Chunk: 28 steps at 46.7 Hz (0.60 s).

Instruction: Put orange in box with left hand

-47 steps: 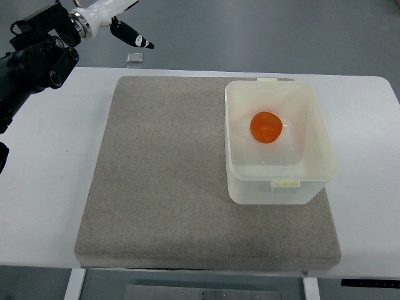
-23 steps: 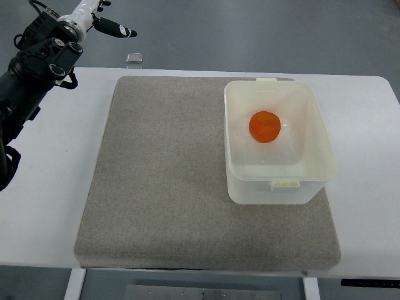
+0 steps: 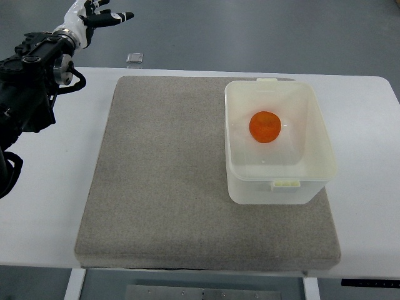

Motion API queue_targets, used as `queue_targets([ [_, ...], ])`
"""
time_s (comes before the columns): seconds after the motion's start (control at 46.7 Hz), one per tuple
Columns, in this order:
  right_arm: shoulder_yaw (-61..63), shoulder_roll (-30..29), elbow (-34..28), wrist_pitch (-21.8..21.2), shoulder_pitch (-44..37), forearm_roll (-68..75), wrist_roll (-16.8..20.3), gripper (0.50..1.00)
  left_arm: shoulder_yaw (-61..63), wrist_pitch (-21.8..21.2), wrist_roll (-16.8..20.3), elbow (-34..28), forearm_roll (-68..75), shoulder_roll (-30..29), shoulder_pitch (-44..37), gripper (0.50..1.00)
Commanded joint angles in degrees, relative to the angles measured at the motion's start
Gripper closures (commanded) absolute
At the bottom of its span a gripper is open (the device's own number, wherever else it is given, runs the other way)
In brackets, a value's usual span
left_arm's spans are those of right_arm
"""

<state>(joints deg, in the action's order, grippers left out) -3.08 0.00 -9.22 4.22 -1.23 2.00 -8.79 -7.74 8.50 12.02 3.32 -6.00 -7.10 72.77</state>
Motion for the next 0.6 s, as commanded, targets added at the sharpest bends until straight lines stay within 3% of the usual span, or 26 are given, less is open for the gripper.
queue_targets([
  [0.0, 0.00, 0.00, 0.00, 0.00, 0.00, 0.02, 0.00, 0.574, -3.85, 4.23, 3.00, -0.24, -0.68, -0.19, -0.96, 0.572],
  [0.3, 0.00, 0.00, 0.00, 0.00, 0.00, 0.02, 0.00, 0.574, -19.23, 4.50, 3.09, -0.24, -1.12, -0.02, -2.63, 0.572],
  [0.579, 0.00, 0.00, 0.00, 0.00, 0.00, 0.02, 0.00, 0.574, -28.99, 7.84, 3.27, 0.46, -1.38, 1.30, -8.00, 0.568],
])
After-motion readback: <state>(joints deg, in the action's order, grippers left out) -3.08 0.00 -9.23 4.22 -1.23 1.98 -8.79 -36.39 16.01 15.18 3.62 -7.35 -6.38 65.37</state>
